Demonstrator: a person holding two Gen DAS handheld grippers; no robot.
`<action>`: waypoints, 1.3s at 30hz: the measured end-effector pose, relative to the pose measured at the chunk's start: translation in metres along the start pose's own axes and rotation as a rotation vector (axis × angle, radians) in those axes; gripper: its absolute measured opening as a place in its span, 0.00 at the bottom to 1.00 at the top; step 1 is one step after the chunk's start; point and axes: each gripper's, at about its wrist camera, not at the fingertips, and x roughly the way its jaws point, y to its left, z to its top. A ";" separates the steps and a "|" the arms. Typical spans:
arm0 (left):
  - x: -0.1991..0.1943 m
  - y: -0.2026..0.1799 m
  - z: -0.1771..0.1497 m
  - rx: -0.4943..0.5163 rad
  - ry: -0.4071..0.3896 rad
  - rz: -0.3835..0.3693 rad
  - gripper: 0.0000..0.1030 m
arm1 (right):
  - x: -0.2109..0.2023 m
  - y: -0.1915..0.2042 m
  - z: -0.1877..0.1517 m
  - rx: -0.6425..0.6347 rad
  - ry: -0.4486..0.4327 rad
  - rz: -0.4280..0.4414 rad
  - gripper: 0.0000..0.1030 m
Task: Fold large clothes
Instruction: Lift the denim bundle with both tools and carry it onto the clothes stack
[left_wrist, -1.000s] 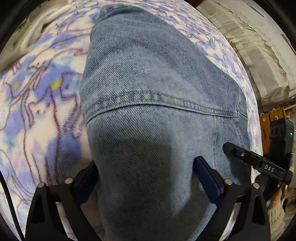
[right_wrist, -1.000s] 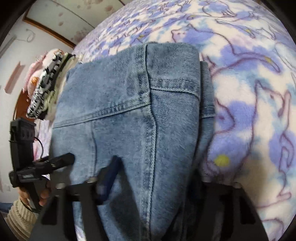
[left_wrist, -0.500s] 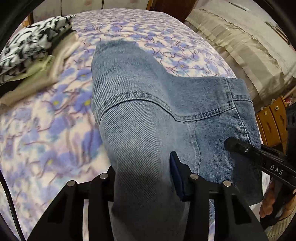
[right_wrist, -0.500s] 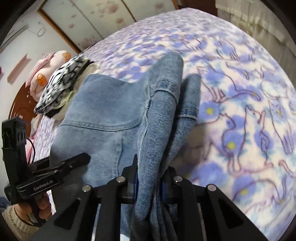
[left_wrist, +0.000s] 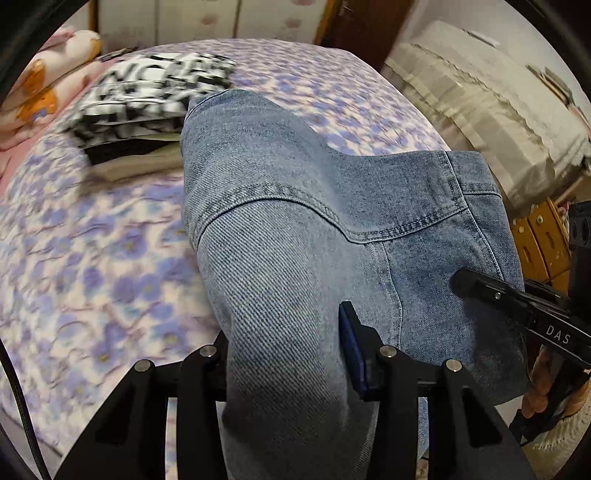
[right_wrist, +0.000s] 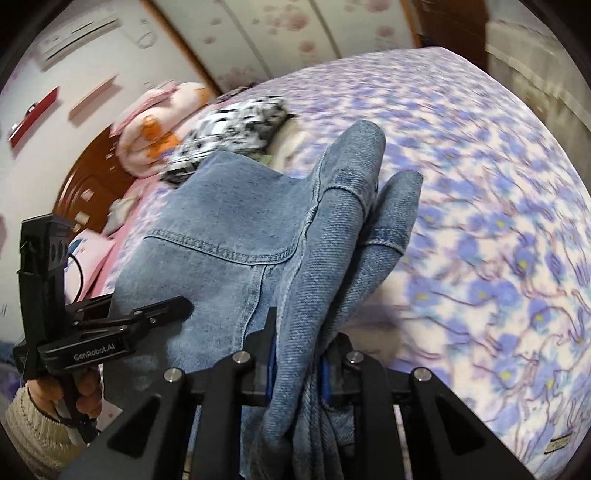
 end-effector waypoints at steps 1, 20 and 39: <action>-0.010 0.010 0.000 -0.007 -0.011 0.010 0.41 | 0.002 0.010 0.004 -0.010 -0.001 0.016 0.17; -0.050 0.190 0.246 -0.005 -0.142 0.088 0.41 | 0.115 0.112 0.248 -0.053 -0.066 0.224 0.17; 0.141 0.332 0.386 -0.021 -0.061 0.001 0.61 | 0.338 0.038 0.340 0.161 0.042 0.093 0.27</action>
